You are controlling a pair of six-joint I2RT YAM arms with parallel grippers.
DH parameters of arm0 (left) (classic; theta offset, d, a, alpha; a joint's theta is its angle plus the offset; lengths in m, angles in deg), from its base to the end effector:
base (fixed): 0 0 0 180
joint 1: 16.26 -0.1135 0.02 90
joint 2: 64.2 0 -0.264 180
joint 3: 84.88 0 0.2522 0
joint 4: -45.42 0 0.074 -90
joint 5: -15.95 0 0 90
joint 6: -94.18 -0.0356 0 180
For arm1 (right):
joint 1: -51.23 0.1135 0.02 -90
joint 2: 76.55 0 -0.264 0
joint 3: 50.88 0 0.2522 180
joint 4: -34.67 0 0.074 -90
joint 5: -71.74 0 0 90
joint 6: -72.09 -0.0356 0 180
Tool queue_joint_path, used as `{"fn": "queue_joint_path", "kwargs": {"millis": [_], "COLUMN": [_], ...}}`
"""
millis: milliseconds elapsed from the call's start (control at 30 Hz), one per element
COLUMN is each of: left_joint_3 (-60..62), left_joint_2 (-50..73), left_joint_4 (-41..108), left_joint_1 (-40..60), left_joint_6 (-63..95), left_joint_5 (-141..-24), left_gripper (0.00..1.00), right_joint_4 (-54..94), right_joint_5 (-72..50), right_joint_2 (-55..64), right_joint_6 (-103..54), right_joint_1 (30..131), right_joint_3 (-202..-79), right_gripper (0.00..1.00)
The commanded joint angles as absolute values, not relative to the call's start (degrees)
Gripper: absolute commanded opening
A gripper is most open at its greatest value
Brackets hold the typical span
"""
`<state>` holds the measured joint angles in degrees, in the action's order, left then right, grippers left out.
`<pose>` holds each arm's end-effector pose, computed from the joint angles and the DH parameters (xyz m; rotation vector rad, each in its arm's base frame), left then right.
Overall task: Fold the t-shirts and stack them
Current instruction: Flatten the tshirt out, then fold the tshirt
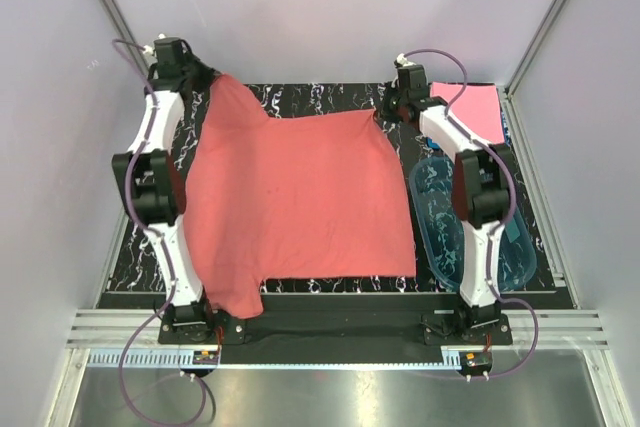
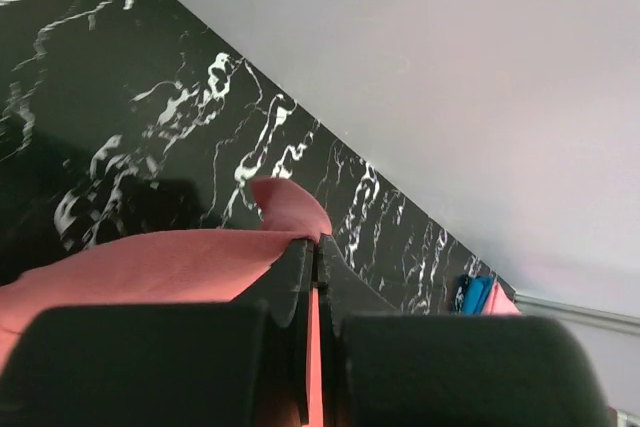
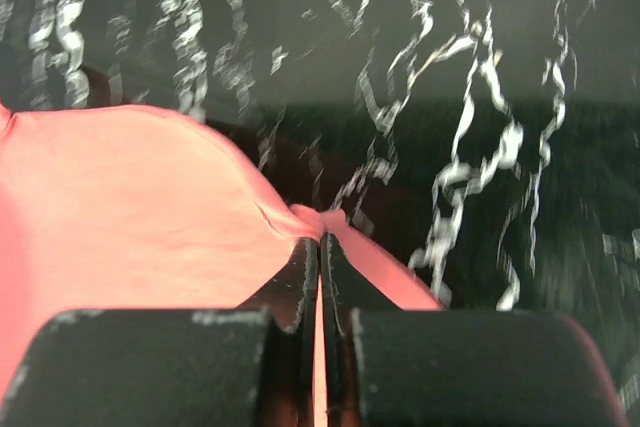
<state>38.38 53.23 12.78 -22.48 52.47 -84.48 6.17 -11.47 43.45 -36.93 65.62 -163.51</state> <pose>0.4876 0.0467 0.3243 -0.8523 1.9105 -0.6391 0.4743 0.1260 0.2457 0.0225 2.2291 0.4539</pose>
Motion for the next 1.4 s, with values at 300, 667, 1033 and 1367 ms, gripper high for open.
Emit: {"fn": "queue_joint_path", "kwargs": {"millis": [300,667,1033,1367], "left_joint_3": [55.2,64.9,63.2,51.3], "left_joint_2": [71.2,78.8,76.8,64.5], "left_joint_4": [24.0,30.6,29.2,20.5], "left_joint_1": [-23.0,-23.4,-23.1,-22.5], "left_joint_6": [58.5,63.1,63.0,56.6], "left_joint_5": [-83.9,-87.0,-89.2,-94.9], "left_gripper": [0.0,0.0,0.0,0.0], "right_joint_4": [2.3,1.8,2.0,-3.3], "right_joint_5": [-11.9,-11.3,-8.6,-7.7], "right_joint_2": [63.9,70.3,70.4,64.6], "right_joint_6": [-34.3,-32.7,-33.4,-34.1], "right_joint_1": [60.5,57.0,56.6,56.7], "right_joint_3": [-192.1,-202.0,-201.6,-195.3], "right_gripper": [0.0,0.0,0.0,0.0]}}
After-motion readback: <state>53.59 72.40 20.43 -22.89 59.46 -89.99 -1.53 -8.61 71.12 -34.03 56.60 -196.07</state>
